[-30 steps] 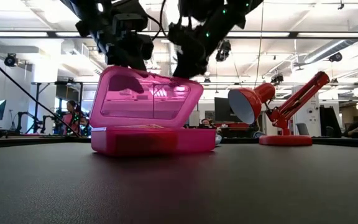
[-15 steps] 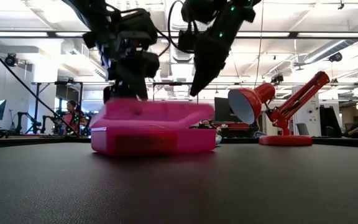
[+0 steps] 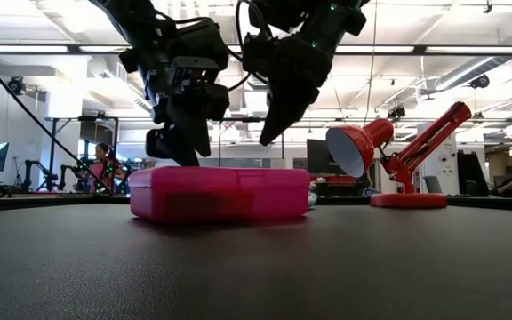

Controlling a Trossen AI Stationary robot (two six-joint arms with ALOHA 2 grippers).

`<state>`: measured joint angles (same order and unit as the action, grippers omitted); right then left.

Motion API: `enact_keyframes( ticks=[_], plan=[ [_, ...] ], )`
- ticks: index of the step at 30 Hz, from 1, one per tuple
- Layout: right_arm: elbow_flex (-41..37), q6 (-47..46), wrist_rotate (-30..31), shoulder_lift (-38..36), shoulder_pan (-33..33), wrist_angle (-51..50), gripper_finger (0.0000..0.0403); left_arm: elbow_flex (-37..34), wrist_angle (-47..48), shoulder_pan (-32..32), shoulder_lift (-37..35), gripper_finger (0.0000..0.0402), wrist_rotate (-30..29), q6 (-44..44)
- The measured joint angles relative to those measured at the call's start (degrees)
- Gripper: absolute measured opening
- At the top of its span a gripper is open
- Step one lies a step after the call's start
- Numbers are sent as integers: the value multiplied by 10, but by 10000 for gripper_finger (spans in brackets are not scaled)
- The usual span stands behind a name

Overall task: Pack school essentials
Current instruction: Close the lid of the pink supply box, then return to Home Position

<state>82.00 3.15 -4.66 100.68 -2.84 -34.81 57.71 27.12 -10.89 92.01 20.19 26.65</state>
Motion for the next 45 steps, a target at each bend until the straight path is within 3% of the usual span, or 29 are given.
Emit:
enact_keyframes(
  ticks=[24, 38, 45],
  plan=[
    [-17, -28, -30, 62, 34, 55, 68, 0, -8, 2, -5, 193, -16, 15],
    [-19, -16, -28, -14, 33, 46, 68, 18, -12, 1, -106, 193, -30, 13],
    [-30, 0, -28, -89, 33, 32, 68, 15, -11, 1, -197, 193, -79, -17]
  ],
)
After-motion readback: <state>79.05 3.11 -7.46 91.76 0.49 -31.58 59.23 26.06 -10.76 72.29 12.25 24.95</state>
